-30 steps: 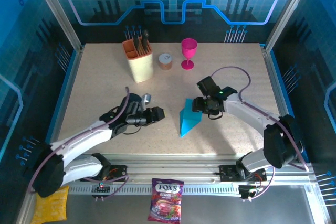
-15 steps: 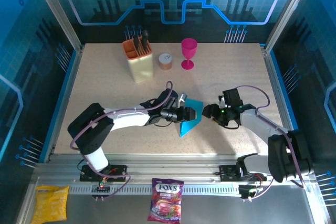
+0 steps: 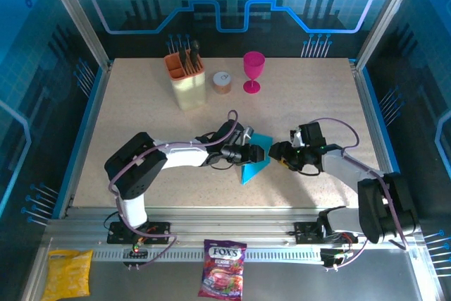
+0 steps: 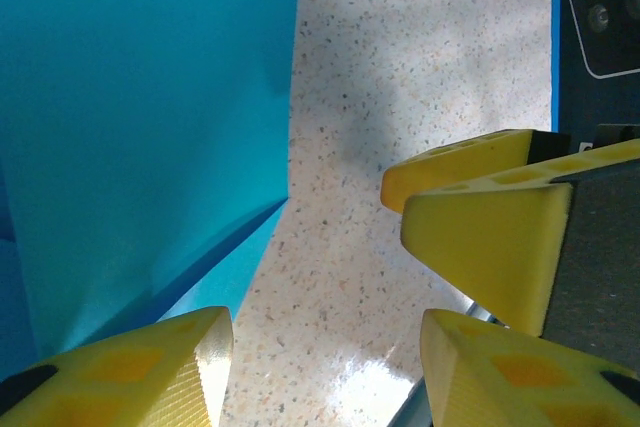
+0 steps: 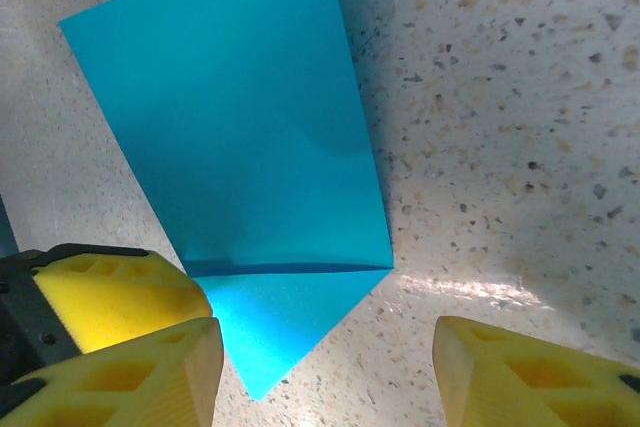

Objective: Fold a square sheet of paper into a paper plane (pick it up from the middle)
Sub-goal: Fold the wing for the fifth time at the center of the table.

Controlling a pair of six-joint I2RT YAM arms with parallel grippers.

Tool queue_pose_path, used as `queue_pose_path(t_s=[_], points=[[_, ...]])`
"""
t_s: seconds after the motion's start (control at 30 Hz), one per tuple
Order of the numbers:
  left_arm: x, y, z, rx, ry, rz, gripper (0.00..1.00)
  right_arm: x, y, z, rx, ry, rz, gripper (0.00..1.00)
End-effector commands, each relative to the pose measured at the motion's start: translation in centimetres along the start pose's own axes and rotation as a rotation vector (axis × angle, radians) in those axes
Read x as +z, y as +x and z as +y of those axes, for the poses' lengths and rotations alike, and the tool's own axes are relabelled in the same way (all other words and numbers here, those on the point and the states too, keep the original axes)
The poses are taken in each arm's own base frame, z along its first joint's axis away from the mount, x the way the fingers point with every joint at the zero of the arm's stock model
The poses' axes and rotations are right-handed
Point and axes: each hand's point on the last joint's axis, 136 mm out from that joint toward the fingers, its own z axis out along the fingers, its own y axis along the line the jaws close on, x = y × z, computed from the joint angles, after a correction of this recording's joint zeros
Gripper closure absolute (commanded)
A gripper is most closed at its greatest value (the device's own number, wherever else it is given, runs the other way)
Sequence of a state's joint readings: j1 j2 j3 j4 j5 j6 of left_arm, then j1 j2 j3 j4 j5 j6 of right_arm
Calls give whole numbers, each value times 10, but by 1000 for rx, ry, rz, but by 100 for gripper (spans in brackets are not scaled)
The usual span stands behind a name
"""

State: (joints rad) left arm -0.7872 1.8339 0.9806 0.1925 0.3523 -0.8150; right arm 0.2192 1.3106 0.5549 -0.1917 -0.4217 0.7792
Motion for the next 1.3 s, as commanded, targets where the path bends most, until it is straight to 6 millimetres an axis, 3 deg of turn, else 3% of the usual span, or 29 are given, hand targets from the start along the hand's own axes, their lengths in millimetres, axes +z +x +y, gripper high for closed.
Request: queue_pose_path(t_s=[0.0, 0.33, 0.73, 1.0, 1.17, 1.27], points=[[3, -6, 15, 20, -32, -18, 47, 5, 1, 3, 17, -50, 19, 43], [5, -3, 41, 3, -55, -7, 48, 20, 5, 1, 21, -59, 58, 47], [6, 0, 49, -1, -51, -4, 49, 40, 6, 12, 16, -86, 99, 51], [5, 1, 50, -4, -50, -1, 49, 47, 7, 19, 14, -112, 113, 69], [2, -2, 47, 6, -38, -6, 49, 47, 8, 16, 17, -100, 110, 93], [-10, -12, 39, 34, -28, -37, 48, 45, 9, 14, 24, -78, 106, 100]])
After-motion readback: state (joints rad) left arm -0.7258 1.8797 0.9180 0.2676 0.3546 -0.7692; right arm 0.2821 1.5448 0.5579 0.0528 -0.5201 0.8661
